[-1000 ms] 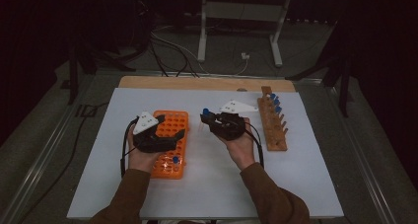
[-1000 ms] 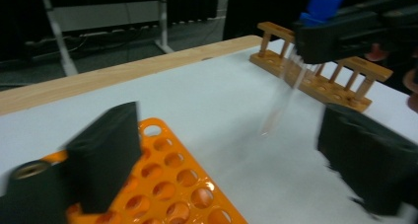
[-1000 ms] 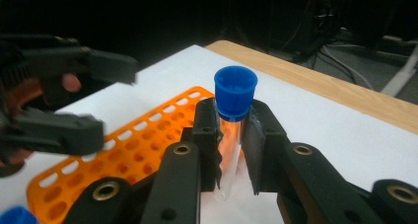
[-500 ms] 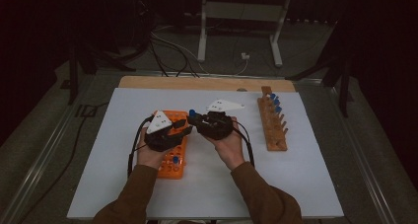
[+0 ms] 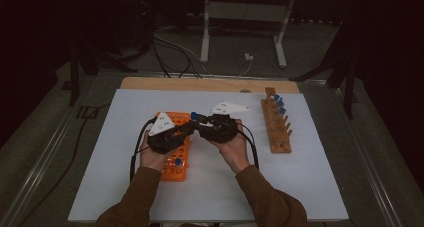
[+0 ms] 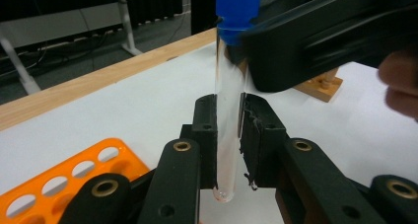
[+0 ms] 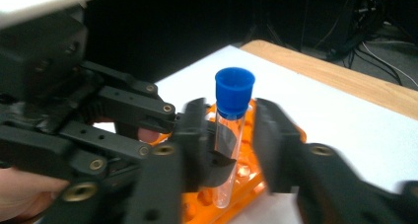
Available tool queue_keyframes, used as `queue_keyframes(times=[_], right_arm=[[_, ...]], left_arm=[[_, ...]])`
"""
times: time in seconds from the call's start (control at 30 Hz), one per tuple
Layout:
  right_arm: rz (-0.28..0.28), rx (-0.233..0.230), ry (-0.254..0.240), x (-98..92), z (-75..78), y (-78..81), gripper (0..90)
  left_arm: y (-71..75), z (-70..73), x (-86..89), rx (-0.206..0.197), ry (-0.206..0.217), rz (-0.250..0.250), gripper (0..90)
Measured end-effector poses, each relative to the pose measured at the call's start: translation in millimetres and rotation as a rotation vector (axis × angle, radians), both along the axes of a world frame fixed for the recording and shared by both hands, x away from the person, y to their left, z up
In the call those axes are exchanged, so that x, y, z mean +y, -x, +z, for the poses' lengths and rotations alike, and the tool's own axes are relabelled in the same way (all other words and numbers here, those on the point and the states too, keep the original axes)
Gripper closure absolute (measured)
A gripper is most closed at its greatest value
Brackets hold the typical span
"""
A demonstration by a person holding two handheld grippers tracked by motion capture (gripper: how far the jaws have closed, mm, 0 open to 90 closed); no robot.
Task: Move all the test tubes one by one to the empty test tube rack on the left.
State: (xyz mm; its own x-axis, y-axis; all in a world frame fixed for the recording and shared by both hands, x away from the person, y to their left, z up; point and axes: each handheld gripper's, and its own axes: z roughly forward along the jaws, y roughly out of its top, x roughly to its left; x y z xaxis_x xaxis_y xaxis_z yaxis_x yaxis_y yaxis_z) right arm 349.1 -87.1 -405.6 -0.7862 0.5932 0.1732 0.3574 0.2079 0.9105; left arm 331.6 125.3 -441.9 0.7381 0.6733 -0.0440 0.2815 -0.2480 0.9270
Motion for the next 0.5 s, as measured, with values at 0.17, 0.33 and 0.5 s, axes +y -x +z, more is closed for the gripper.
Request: queue_keyframes(times=[0.17,0.33,0.5], right_arm=[[0.001,-0.006,-0.018,-12.2,0.4,0.3,30.0],[-0.057,-0.031,0.048,-22.4,-5.6,-0.4,9.0],[-0.113,-0.041,0.089,-36.9,-12.4,-1.0,0.8]], left_arm=[[1.3,0.0,6.5,0.006,0.018,0.026,78.3],[5.7,-1.5,13.7,0.019,0.035,0.05,78.3],[13.7,-2.3,22.4,0.026,0.049,0.066,78.3]])
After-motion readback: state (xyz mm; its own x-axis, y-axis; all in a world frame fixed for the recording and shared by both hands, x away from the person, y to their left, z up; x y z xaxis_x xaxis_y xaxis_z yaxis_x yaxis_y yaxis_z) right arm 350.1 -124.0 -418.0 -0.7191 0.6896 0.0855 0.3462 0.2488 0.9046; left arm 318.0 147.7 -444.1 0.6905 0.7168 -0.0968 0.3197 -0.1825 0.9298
